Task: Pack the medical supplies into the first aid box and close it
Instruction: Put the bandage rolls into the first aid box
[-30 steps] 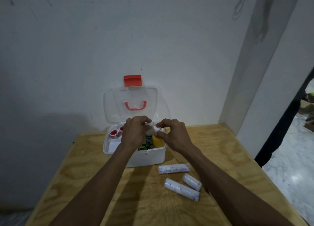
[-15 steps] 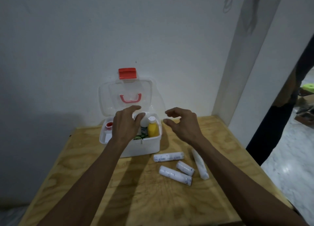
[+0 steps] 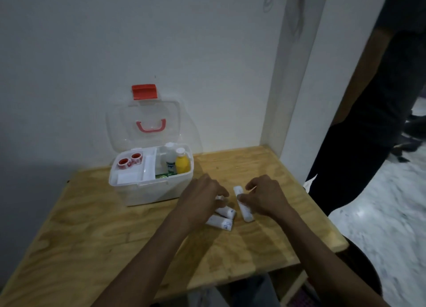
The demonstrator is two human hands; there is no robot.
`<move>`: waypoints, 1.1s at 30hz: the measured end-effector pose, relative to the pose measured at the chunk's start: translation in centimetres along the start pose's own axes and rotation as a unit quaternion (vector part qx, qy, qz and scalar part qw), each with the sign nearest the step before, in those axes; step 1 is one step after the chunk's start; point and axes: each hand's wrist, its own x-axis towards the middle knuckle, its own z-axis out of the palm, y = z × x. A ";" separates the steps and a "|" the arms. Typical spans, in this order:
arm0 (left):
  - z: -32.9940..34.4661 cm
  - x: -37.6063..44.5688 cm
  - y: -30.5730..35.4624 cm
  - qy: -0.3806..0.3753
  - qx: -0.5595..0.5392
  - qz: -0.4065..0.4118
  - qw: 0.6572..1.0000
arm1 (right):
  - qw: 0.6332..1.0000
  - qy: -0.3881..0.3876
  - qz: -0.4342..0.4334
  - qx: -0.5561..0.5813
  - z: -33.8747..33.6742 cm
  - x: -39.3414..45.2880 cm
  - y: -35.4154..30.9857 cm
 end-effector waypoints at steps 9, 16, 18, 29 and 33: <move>0.8 1.9 1.2 -0.106 0.110 0.013 0.988 | 0.998 -0.018 0.053 0.002 2.4 1.2 1.3; 1.4 2.0 1.3 -0.121 0.116 0.010 0.986 | 0.997 -0.026 0.065 0.023 2.2 1.3 1.3; 1.5 1.8 1.4 -0.112 0.108 0.007 0.988 | 0.997 -0.024 0.058 0.048 1.5 0.8 1.0; -4.5 -3.3 -0.2 0.204 -0.122 -0.147 0.960 | 0.963 0.076 -0.030 0.256 -3.3 -2.7 -6.1; -8.1 -6.3 -2.7 0.275 -0.155 -0.227 0.921 | 0.955 0.053 -0.064 0.285 -2.0 -2.5 -11.4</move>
